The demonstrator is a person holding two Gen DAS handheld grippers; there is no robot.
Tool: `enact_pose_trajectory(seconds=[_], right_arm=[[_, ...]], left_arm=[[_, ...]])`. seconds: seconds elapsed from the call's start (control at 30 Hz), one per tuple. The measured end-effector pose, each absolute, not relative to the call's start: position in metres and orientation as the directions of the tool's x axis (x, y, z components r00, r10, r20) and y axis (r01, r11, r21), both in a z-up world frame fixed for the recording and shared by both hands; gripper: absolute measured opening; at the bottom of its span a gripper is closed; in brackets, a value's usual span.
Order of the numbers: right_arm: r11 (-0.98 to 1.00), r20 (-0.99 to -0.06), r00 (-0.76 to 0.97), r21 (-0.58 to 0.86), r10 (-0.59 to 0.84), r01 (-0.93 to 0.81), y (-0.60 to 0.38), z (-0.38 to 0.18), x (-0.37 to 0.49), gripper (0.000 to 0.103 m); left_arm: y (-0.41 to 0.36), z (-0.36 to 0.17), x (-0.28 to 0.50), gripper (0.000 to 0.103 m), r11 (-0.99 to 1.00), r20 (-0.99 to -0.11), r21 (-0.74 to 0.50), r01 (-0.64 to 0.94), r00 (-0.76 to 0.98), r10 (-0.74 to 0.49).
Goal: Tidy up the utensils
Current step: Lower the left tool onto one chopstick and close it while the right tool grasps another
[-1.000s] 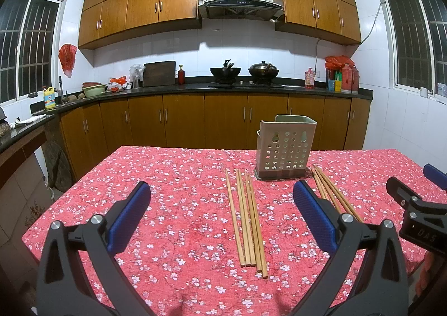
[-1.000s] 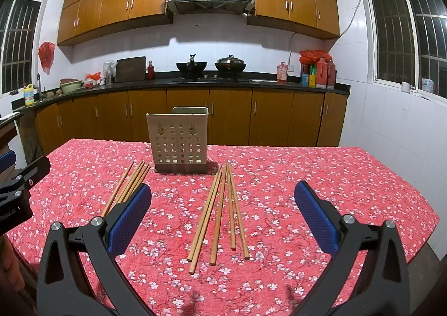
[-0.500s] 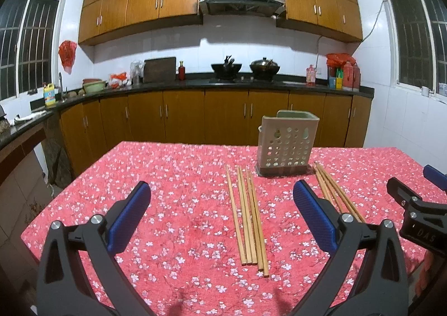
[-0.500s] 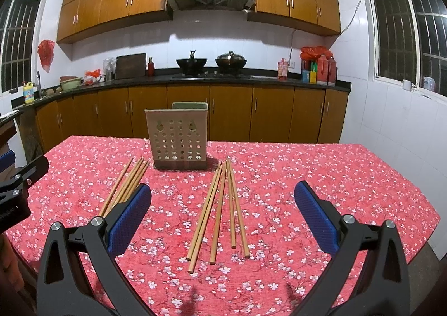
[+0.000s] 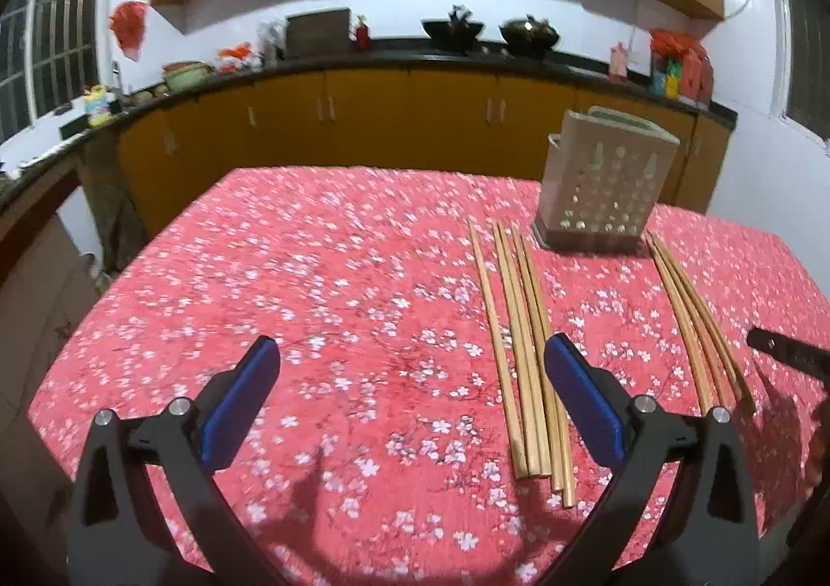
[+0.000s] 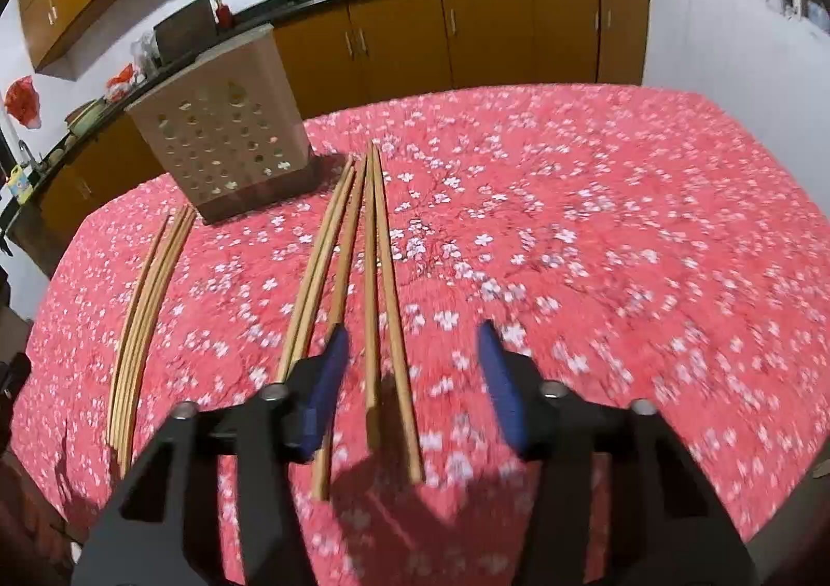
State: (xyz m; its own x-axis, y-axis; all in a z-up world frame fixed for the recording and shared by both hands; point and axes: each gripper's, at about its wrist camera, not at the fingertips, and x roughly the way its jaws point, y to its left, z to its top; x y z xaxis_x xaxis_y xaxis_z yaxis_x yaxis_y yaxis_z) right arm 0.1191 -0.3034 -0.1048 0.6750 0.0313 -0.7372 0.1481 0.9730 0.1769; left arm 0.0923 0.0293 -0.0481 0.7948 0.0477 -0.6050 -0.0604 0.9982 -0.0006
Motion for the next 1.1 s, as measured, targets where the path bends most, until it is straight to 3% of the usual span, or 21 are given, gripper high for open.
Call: enact_pose_trajectory(seconds=[0.13, 0.3, 0.43, 0.57, 0.8, 0.87, 1.1], right_arm=[[0.982, -0.766, 0.641, 0.15, 0.044, 0.112, -0.299, -0.113, 0.136, 0.034], [0.984, -0.796, 0.602, 0.152, 0.065, 0.095, -0.297, -0.13, 0.147, 0.02], [0.988, -0.791, 0.611, 0.12, 0.038, 0.095, -0.297, -0.131, 0.145, 0.009], [0.984, -0.789, 0.614, 0.129, 0.029, 0.119, -0.304, -0.133, 0.15, 0.009], [0.989, -0.782, 0.623, 0.088, -0.003, 0.115, -0.3, -0.134, 0.15, 0.009], [0.988, -0.785, 0.62, 0.095, 0.002, 0.118, -0.3, -0.134, 0.15, 0.009], [0.99, -0.781, 0.625, 0.096, 0.011, 0.103, -0.3, -0.134, 0.148, 0.009]], left_arm=[[0.027, -0.056, 0.106, 0.095, 0.999, -0.634, 0.016, -0.032, 0.772, 0.035], [0.021, -0.067, 0.123, 0.065, 1.0, -0.687, -0.014, 0.025, 0.726, -0.027], [0.014, -0.075, 0.133, 0.053, 0.997, -0.714, -0.02, 0.069, 0.697, -0.063], [0.011, -0.082, 0.142, 0.048, 0.994, -0.741, -0.041, 0.098, 0.665, -0.096], [0.004, -0.093, 0.154, 0.029, 0.987, -0.786, -0.077, 0.142, 0.601, -0.147], [0.002, -0.097, 0.154, 0.027, 0.984, -0.794, -0.08, 0.159, 0.586, -0.159], [0.002, -0.106, 0.161, 0.009, 0.986, -0.803, -0.032, 0.163, 0.584, -0.123]])
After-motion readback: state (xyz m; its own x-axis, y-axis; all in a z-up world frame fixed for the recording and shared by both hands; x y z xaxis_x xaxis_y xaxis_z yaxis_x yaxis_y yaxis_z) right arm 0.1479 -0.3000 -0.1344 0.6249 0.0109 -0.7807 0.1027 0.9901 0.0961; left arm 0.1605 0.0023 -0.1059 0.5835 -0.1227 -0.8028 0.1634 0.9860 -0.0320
